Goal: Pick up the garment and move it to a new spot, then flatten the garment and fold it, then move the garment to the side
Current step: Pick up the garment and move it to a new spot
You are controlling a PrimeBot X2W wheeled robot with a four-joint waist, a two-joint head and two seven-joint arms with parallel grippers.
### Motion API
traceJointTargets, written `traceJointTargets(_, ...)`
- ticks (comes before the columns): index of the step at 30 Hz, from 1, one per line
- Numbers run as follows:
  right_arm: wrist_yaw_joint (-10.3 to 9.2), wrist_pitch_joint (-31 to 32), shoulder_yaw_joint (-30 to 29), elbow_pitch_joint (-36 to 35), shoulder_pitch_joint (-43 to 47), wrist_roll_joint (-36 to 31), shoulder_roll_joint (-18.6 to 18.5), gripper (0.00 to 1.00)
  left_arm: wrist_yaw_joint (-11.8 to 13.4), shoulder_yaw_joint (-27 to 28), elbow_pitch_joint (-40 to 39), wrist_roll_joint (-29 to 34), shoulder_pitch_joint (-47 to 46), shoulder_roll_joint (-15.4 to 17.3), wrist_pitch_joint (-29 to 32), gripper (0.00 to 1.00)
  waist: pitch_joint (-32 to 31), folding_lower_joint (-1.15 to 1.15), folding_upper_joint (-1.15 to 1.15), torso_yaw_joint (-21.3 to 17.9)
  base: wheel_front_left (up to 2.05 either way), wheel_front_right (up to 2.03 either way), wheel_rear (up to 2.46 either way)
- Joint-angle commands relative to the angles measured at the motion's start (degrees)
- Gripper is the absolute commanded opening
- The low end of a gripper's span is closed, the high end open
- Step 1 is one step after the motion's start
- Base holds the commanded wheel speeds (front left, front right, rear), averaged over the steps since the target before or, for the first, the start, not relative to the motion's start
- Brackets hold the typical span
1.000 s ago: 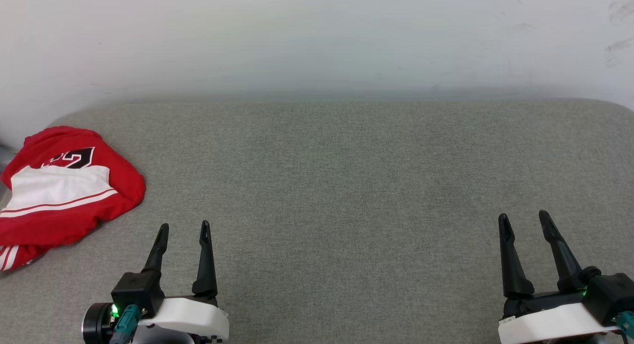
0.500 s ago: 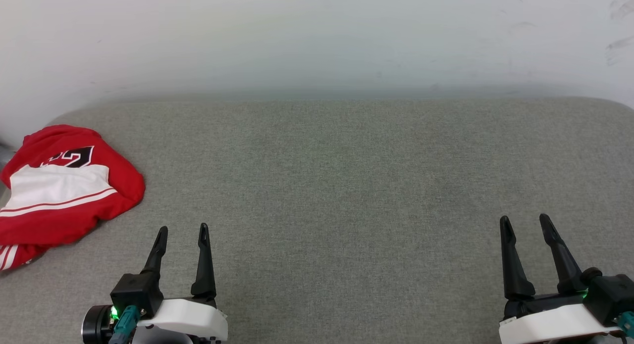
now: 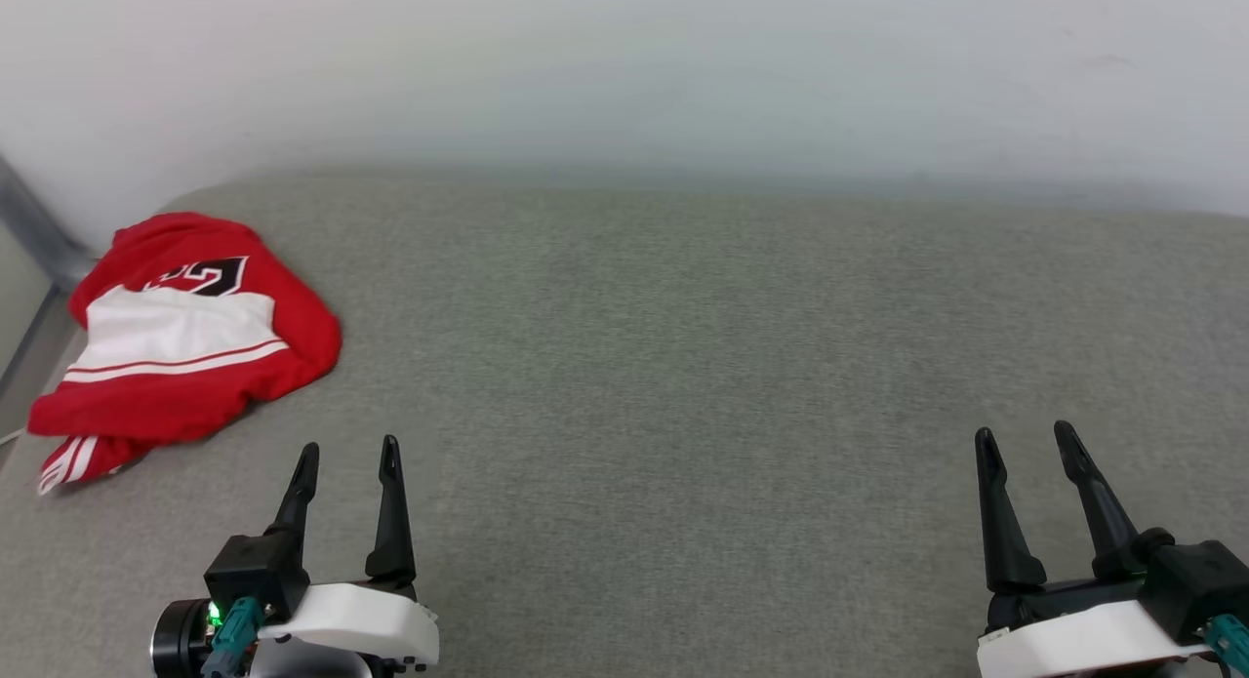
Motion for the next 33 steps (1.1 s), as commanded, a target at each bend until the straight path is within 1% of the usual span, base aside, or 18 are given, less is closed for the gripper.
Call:
traceJointTargets(1, -0.04, -0.14, 0.05, -0.05, 0.43, -0.06, 0.07, 1.00, 0.09, 0.19, 0.08, -0.28, -0.44, 0.13, -0.16, 1.00, 0.28, 0.00, 0.00, 1.49, 0.00, 0.00, 0.00)
traceJointTargets(9, -0.03, -0.14, 0.59, -0.16, -0.19, -1.24, 0.07, 1.00, -0.25, 1.30, 0.40, -0.49, -0.84, 0.11, -0.16, 1.00, 0.79, 0.00, 0.00, 7.20, 0.00, 0.00, 0.00)
traceJointTargets(23, -0.04, -0.14, 1.48, -0.35, -0.59, -2.95, 0.07, 1.00, -0.09, 2.44, 0.91, -2.03, -1.35, 0.12, -0.16, 1.00, 1.42, 0.00, 0.00, 17.38, 0.00, 0.00, 0.00)
traceJointTargets(27, -0.04, -0.13, 1.73, -0.27, -0.82, -3.36, 0.07, 1.00, 0.08, 2.68, 0.98, -2.46, -1.01, 0.12, -0.16, 1.00, 1.62, 0.00, 0.00, 19.77, 0.00, 0.00, 0.00)
traceJointTargets(33, -0.04, -0.13, 2.34, -0.30, -0.84, -3.85, 0.07, 1.00, 0.12, 3.36, 1.19, -3.14, -0.84, 0.11, -0.16, 1.00, 1.88, 0.00, 0.00, 22.20, 0.00, 0.00, 0.00)
